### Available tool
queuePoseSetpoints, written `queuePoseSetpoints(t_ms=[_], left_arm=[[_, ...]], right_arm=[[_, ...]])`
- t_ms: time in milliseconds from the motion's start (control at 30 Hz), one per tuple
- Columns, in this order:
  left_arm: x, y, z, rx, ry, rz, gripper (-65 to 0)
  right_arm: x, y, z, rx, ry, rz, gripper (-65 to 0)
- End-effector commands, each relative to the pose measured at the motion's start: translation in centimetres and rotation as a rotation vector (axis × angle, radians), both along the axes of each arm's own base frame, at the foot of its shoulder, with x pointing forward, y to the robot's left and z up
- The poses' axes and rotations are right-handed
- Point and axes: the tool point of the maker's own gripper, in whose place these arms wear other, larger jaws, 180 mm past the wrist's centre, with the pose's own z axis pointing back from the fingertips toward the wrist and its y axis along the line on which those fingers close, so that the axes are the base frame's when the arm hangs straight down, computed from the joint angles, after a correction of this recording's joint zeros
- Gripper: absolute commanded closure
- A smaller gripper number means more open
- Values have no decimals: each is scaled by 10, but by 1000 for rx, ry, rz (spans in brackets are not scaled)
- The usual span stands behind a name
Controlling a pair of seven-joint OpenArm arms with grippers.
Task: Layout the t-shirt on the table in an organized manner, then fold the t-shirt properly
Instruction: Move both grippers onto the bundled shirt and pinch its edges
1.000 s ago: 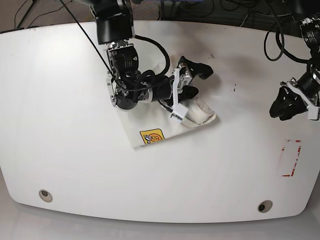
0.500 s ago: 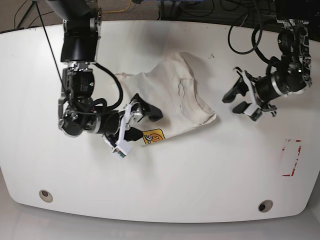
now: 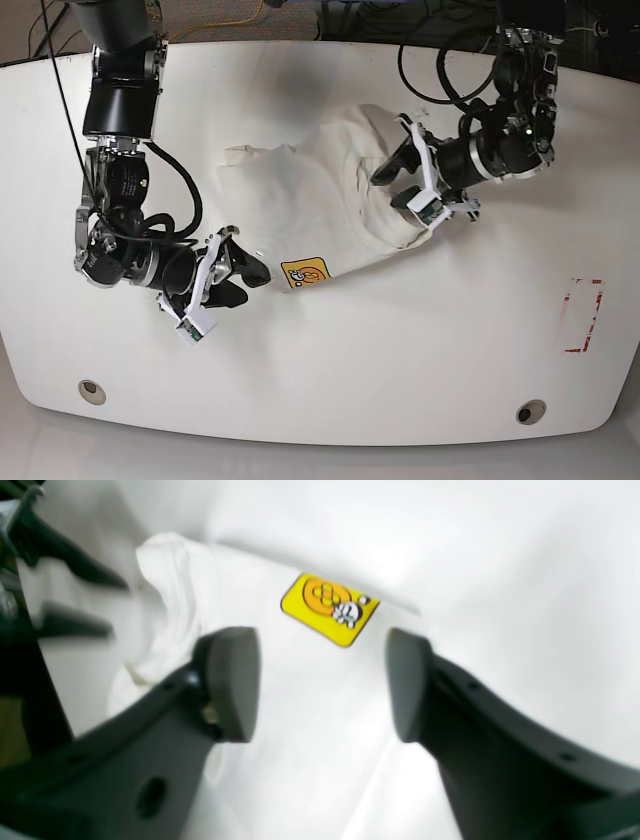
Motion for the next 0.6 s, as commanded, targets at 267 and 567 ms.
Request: queuePoseSetpoints(t_ms=[267,567], left_arm=[[-8,-71,9,-6,-111,-119,-257],[-14,-82,-14,70,-84,-137,-257]], right_arm=[[20,29,-7,-134,-144,10,-247],[27,42,-52,-124,-149,-32,-247]])
